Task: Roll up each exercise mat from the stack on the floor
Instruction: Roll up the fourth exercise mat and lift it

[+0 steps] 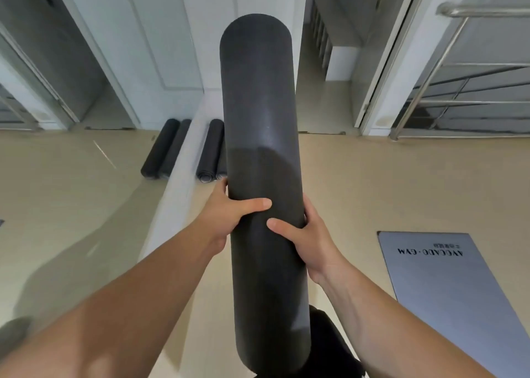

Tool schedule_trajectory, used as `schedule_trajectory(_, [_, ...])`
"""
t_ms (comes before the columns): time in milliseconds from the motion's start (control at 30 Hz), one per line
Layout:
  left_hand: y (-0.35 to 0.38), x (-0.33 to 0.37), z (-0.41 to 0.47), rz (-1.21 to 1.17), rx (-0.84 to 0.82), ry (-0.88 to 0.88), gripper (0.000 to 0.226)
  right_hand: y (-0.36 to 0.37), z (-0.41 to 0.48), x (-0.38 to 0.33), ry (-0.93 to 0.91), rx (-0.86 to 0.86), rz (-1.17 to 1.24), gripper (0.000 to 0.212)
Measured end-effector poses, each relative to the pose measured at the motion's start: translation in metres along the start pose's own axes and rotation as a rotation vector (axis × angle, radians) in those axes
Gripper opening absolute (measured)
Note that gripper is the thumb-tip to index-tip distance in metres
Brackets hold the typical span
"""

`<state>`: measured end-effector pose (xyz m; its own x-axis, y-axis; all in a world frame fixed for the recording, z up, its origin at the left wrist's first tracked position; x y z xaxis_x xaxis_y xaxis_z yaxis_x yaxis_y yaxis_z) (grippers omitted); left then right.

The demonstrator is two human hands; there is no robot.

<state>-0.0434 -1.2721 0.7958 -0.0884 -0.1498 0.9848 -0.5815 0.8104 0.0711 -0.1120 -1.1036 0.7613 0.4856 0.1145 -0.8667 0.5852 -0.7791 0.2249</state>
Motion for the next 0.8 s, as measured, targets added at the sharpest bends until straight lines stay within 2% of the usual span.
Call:
schedule_trajectory(200, [-0.041, -0.016, 0.150, 0.051, 0.009, -0.037, 0.097, 0.020, 0.161, -0.017, 0.073, 0.017, -0.046, 0.082])
schedule_trajectory(367, [-0.070, -0.060, 0.305, 0.076, 0.101, -0.105, 0.086, 0.019, 0.340, -0.020, 0.204, -0.056, -0.096, 0.096])
schedule_trajectory(500, [-0.099, -0.113, 0.409, 0.054, 0.102, -0.179, 0.087, 0.021, 0.462, -0.003, 0.318, -0.084, -0.159, 0.104])
schedule_trajectory(633, [-0.141, -0.200, 0.479, 0.047, 0.104, -0.296, 0.094, 0.029, 0.553, 0.059, 0.408, -0.063, -0.177, 0.104])
schedule_trajectory(800, [-0.207, -0.344, 0.542, 0.058, 0.107, -0.411, 0.101, 0.048, 0.651, 0.181, 0.481, -0.006, -0.194, 0.105])
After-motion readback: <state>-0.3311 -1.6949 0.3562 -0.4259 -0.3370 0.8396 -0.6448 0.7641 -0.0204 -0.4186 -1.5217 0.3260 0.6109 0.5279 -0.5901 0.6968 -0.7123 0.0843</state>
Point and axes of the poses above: each hand's wrist, its own z-axis towards the middle knuckle, its own y-axis out of the palm, x = y × z, the point moved 1 cm from there along z, towards the middle knuckle, and after that the axes turned 13 degrees about y, right-handed, at the moved point
